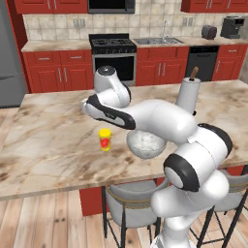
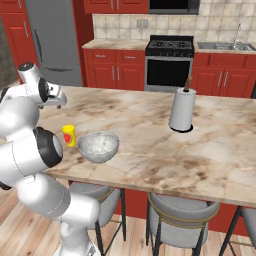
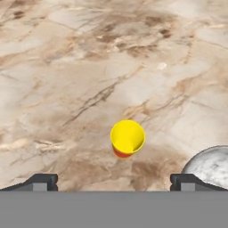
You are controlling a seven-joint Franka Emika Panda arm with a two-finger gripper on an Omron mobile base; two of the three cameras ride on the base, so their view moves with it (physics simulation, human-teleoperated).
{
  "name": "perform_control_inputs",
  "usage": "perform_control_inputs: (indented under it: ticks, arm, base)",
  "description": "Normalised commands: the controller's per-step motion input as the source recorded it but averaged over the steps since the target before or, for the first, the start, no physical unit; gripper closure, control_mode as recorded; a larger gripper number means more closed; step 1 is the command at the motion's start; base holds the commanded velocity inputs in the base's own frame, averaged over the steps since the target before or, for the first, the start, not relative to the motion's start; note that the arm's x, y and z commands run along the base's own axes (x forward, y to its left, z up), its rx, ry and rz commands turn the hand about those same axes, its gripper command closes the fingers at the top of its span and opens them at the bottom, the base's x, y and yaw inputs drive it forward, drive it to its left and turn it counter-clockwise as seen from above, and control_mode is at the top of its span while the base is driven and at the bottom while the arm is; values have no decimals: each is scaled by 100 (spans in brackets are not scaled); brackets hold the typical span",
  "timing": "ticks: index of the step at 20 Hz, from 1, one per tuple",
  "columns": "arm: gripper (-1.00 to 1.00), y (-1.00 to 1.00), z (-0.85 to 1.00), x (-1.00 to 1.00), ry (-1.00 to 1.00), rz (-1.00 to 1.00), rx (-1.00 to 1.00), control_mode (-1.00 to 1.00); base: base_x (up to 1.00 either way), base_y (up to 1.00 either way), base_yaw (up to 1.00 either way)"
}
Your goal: Place the cup inside the bowl on the dining table and move the bowl to any counter.
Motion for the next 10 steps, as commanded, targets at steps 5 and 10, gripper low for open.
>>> perform_control_inputs:
  ticks: [5, 10]
  arm:
    - [-100, 15, -6, 14, -5, 0, -1, -100]
    - [-100, 11, -6, 3, 0, 0, 0, -100]
  base:
    - [0, 0, 0]
    - [0, 0, 0]
